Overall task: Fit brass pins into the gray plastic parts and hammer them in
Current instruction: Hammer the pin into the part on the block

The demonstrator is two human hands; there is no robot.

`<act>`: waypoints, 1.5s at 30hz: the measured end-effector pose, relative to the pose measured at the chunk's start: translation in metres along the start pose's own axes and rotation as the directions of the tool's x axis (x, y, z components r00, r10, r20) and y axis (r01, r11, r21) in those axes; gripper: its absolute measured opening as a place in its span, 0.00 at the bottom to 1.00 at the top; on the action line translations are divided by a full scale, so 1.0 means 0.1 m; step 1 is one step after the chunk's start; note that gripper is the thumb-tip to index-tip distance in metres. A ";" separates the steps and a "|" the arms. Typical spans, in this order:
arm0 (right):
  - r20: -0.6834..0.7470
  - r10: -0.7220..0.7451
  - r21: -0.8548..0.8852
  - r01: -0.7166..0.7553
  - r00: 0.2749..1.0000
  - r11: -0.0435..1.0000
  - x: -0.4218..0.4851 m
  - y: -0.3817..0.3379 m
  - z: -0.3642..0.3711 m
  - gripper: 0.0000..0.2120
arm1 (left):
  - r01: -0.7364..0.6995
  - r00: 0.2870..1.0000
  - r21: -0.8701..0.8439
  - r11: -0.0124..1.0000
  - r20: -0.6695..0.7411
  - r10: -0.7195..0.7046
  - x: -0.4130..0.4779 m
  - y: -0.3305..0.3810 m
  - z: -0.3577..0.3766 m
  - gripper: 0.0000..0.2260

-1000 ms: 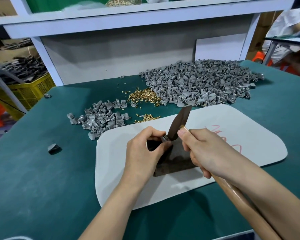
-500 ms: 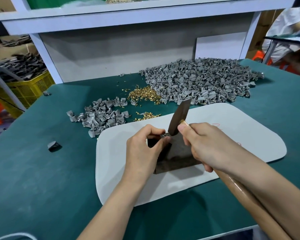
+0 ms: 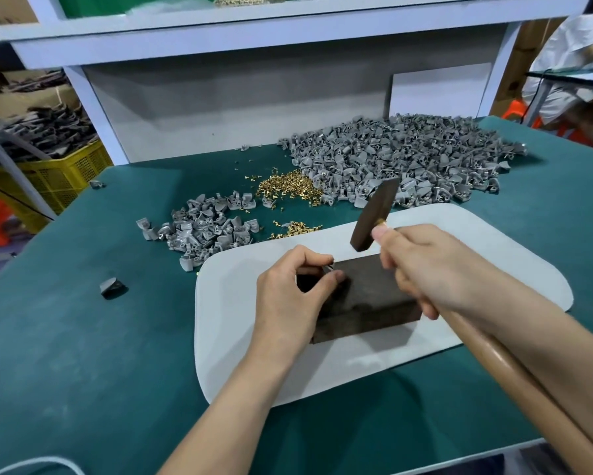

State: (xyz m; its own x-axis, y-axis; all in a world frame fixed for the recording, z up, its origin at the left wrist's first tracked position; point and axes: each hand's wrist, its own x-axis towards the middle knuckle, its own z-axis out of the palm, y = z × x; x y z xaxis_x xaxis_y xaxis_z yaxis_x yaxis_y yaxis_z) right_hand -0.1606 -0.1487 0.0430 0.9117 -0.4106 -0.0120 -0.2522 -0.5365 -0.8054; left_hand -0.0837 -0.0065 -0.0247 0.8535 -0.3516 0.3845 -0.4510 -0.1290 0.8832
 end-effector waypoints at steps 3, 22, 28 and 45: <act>-0.157 -0.003 -0.070 -0.008 0.988 0.998 0.21 0.09 -0.19 0.20 | -0.019 1.000 0.014 1.000 0.010 0.019 0.00 0.01 0.00 0.10; 0.106 -0.315 -0.490 0.325 0.943 0.809 0.36 -0.07 -0.05 0.03 | -0.017 0.999 -0.058 0.998 0.027 0.019 0.01 0.00 -0.01 0.21; 0.139 -0.320 -0.509 0.345 0.937 0.789 0.20 -0.19 0.19 0.02 | -0.024 0.999 -0.041 0.999 0.030 0.026 0.02 0.00 -0.01 0.17; 0.164 -0.095 -0.521 0.168 0.982 0.837 0.30 -0.30 0.22 0.06 | 0.030 0.996 0.101 0.994 0.081 -0.038 0.04 -0.04 -0.05 0.05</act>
State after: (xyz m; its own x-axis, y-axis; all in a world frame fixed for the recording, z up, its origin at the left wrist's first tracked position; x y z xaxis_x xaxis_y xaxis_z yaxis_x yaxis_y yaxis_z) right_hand -0.1186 -0.1289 0.0543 0.9723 -0.2312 -0.0327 -0.2268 -0.9020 -0.3674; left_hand -0.0773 -0.0024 -0.0248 0.8462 -0.4203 0.3277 -0.4494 -0.2322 0.8626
